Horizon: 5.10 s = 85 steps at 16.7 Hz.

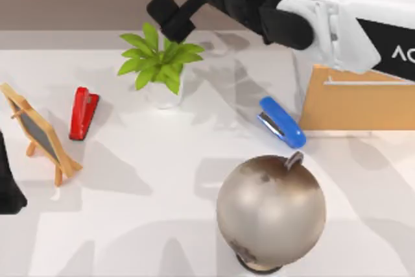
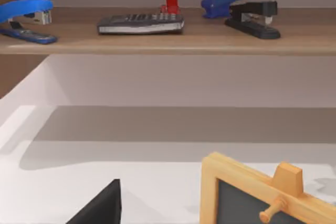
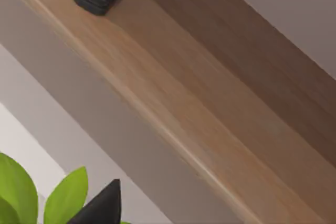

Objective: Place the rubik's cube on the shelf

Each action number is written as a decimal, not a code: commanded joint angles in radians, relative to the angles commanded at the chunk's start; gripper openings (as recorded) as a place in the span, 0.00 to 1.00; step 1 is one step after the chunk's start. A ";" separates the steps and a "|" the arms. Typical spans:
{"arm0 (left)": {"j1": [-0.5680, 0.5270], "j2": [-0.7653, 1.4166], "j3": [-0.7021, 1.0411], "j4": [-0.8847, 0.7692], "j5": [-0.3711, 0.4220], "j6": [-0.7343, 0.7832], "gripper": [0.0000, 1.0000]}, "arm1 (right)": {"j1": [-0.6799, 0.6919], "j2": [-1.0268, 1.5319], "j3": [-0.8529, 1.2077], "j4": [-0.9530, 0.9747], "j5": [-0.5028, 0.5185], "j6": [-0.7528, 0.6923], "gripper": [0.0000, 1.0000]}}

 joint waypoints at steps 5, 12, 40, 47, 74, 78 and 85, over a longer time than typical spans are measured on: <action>0.000 0.000 0.000 0.000 0.000 0.000 1.00 | -0.103 0.126 0.442 -0.755 -0.078 0.289 1.00; 0.000 0.000 0.000 0.000 0.000 0.000 1.00 | -0.438 0.387 0.806 -1.379 -0.181 0.517 1.00; 0.000 0.000 0.000 0.000 0.000 0.000 1.00 | -0.572 0.534 0.715 -1.283 -0.223 0.586 1.00; 0.000 0.000 0.000 0.000 0.000 0.000 1.00 | -0.572 0.534 0.715 -1.283 -0.223 0.586 0.62; 0.000 0.000 0.000 0.000 0.000 0.000 1.00 | -0.570 0.494 0.765 -1.467 -0.197 0.670 0.00; 0.000 0.000 0.000 0.000 0.000 0.000 1.00 | -0.569 0.527 0.834 -1.455 -0.235 0.634 0.00; 0.000 0.000 0.000 0.000 0.000 0.000 1.00 | -0.571 0.542 0.852 -1.418 -0.223 0.590 0.00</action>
